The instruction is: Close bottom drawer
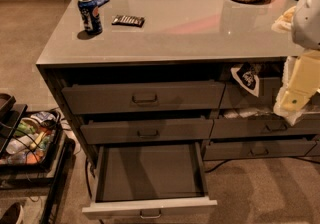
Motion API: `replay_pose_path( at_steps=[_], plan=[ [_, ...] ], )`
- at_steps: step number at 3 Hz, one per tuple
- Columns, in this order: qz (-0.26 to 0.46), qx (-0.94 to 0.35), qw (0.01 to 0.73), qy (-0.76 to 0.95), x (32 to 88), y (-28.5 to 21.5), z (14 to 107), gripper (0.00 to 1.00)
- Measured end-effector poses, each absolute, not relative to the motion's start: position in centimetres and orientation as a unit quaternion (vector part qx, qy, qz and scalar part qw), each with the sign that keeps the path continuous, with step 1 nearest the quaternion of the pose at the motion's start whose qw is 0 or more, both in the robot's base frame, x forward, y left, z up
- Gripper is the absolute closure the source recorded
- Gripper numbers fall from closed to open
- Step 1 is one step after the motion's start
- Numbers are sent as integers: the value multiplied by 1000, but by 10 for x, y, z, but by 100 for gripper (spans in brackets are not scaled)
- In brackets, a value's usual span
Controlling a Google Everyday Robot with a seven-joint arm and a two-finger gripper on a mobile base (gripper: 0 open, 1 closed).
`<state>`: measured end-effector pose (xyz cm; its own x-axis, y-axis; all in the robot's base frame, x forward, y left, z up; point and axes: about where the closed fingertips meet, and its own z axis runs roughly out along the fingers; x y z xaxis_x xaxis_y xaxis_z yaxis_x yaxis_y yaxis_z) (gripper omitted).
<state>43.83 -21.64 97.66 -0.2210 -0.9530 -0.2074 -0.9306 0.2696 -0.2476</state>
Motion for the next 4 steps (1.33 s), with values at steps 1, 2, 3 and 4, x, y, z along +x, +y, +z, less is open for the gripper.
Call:
replay_pose_path(
  at_steps=[1,2,3,4],
  plan=[
    [-35,-603,160,781,438,-216,977,0],
    [-46,-618,154,769,440,-216,979,0],
    [-32,-645,173,743,441,-221,964,0],
    [7,-681,201,704,444,-227,933,0]
  ],
)
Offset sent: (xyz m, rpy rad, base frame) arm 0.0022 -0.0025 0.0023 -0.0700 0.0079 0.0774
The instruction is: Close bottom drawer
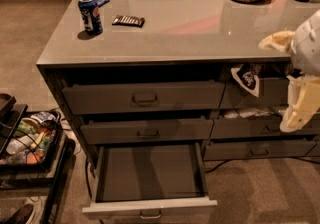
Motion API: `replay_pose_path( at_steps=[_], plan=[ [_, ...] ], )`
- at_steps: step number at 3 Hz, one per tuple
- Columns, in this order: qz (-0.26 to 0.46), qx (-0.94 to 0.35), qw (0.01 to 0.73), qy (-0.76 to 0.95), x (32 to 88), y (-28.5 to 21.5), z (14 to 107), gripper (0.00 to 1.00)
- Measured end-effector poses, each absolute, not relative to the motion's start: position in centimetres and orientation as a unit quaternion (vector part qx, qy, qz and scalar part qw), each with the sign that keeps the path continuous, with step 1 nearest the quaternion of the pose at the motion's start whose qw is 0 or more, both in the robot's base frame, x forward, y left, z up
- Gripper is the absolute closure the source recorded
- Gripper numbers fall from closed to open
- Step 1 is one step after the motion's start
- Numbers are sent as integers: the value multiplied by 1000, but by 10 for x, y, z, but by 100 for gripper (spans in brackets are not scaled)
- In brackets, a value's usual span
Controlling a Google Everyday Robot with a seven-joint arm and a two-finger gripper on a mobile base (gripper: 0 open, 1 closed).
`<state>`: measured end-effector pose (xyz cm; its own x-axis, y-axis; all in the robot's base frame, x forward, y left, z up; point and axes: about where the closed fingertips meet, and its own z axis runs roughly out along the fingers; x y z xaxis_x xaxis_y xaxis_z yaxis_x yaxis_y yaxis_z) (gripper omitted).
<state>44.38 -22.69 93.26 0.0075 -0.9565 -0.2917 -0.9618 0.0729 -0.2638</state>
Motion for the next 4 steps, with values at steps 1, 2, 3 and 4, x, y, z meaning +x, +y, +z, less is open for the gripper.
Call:
replay_pose_path(
  at_steps=[1,2,3,4],
  plan=[
    [38,-712,227,663,443,-233,898,0],
    [46,-728,226,646,447,-235,852,0],
    [46,-728,225,646,447,-235,852,0],
    [50,-751,211,624,452,-225,812,0]
  ],
)
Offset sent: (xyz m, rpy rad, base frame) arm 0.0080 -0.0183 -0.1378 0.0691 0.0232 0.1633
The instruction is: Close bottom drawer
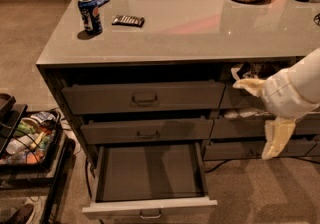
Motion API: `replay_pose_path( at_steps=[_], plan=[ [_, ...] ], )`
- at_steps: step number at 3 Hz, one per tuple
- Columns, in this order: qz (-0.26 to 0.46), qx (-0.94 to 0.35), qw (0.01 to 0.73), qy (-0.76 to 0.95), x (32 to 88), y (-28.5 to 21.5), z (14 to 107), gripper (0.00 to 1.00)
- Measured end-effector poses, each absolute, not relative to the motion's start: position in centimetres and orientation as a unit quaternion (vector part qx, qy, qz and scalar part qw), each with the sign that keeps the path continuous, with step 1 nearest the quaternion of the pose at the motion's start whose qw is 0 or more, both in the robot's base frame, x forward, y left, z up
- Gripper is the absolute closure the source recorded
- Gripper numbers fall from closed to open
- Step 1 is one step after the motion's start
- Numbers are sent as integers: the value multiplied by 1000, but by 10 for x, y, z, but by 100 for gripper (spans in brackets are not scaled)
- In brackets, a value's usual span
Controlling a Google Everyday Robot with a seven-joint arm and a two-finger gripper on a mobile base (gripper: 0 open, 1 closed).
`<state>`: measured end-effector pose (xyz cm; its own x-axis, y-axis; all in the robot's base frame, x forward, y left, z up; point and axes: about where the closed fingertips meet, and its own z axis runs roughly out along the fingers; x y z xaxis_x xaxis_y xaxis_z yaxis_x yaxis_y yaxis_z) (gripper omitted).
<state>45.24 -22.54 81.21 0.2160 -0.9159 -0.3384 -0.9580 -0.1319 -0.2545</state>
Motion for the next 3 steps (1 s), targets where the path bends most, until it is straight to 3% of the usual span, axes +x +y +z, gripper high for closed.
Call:
replay_pose_path(
  at_steps=[1,3],
  plan=[
    [56,-776,216,591,450,-209,746,0],
    [81,-764,298,566,384,-165,623,0]
  ],
)
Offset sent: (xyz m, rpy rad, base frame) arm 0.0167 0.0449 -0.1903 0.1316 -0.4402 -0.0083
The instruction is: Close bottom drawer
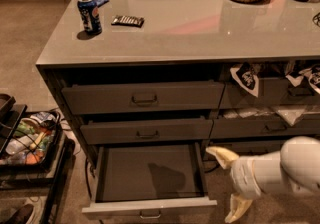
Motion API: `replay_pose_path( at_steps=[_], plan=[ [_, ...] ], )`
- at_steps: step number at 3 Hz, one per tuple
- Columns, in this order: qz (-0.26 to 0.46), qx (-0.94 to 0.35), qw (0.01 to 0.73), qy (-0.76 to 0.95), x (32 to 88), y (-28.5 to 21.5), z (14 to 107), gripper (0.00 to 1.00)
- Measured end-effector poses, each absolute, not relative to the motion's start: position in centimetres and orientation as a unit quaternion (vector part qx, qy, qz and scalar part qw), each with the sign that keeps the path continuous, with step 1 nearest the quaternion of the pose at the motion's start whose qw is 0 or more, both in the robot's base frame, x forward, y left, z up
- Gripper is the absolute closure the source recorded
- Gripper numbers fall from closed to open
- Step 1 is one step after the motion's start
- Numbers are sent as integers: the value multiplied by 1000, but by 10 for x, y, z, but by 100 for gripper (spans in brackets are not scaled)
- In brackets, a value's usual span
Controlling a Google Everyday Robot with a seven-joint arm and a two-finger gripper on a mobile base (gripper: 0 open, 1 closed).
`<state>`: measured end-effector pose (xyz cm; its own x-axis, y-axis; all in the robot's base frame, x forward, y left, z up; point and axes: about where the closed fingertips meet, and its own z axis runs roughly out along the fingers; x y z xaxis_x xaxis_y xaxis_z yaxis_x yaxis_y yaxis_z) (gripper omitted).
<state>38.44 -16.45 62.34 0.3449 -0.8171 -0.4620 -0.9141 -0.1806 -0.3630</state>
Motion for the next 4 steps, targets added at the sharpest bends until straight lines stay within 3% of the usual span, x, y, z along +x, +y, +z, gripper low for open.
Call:
replay_pose_path(
  at_steps=[2,4],
  plan=[
    [51,-748,318,580,389,-173,620,0],
    [30,-703,371,606,417,-147,575,0]
  ],
)
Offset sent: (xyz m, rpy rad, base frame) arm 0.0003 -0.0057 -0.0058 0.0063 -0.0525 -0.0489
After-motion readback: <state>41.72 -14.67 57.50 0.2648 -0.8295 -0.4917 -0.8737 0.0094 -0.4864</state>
